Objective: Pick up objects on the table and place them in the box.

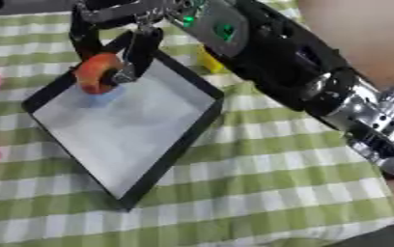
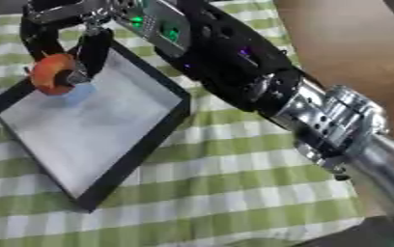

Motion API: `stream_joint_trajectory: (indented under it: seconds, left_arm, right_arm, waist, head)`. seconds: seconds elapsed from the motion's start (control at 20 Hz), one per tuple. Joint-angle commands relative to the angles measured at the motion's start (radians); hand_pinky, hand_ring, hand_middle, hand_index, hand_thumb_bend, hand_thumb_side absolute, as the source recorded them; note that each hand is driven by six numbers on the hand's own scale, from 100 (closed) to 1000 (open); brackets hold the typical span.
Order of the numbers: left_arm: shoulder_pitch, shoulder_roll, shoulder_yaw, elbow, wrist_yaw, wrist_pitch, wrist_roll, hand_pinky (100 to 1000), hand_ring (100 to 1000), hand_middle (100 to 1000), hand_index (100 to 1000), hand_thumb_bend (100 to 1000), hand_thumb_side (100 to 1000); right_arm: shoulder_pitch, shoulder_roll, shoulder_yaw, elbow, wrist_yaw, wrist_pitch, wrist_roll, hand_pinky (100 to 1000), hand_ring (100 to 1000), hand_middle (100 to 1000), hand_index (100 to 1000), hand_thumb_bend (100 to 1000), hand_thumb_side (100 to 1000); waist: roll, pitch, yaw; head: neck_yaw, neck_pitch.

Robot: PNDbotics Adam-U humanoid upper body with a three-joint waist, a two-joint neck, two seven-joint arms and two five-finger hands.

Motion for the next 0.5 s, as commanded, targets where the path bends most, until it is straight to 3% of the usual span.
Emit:
stream_joint_trajectory:
  seconds: [0.05,0.15,0.2,0.5]
  left_arm:
    - [-0.005,0.030,0.013,-0.014,-0.002,-0.001,0.004,818,798,837,824,113,800]
    - [-0.005,0.030,0.012,-0.014,-0.003,-0.001,0.004,818,798,837,824,111,796]
    - [-0.005,0.030,0.012,-0.013,-0.002,-0.001,0.004,817,798,837,824,113,801]
    - [-0.004,0.029,0.011,-0.013,-0.003,0.000,0.004,817,798,837,824,112,802]
  right_arm:
    - [-0.015,-0.025,-0.024,0.015,-0.009,-0.013,0.013,767,578,437,567,234,100]
    - [-0.011,-0.026,-0.024,0.026,-0.003,-0.023,0.018,766,577,437,567,272,100]
    - [-0.008,-0.025,-0.024,0.030,0.002,-0.029,0.020,766,577,437,564,240,100]
    - [0.008,-0.021,-0.021,0.052,0.043,-0.055,0.007,761,577,437,564,255,100]
  waist:
    - [0.005,-0.023,-0.001]
    - [0.006,-0.022,-0.001]
    - [0.006,-0.022,0.000]
    - [0.006,-0.023,0.002]
  head:
    - [0.004,-0.002]
    - [0.003,-0.002]
    - [0.001,-0.002]
    - [-0.017,-0.002]
